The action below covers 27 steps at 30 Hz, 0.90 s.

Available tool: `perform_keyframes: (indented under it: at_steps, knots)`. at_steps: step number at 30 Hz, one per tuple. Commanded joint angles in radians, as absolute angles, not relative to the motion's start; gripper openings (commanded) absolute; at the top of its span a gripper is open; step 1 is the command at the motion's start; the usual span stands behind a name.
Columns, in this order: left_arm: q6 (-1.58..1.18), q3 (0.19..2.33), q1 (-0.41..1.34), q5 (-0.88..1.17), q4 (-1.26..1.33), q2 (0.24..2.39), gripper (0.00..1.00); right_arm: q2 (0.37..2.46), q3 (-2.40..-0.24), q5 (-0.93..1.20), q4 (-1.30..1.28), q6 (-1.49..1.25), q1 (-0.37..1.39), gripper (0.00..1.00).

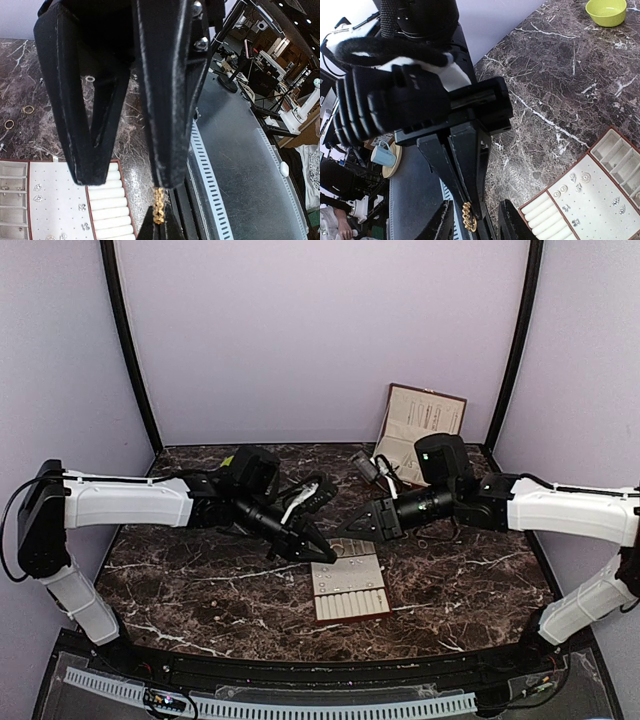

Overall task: Organize the mixed jewelry
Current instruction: Pass from the left arm to the right

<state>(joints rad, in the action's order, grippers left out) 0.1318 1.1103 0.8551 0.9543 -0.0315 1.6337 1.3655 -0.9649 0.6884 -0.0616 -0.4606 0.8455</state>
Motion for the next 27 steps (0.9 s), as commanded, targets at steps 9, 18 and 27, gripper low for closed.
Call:
perform_keyframes:
  at_steps: [9, 18, 27]
  knots:
    - [0.158, 1.138, 0.850, 0.972, -0.092, 1.640, 0.00, 1.407, -1.032, 0.616, -0.169, -0.404, 0.904, 0.24]
    - [0.157, 1.137, 0.848, 0.964, -0.090, 1.640, 0.00, 1.403, -1.028, 0.610, -0.172, -0.408, 0.915, 0.10]
    - [0.156, 1.136, 0.848, 0.959, -0.088, 1.640, 0.00, 1.405, -1.025, 0.619, -0.173, -0.410, 0.916, 0.00]
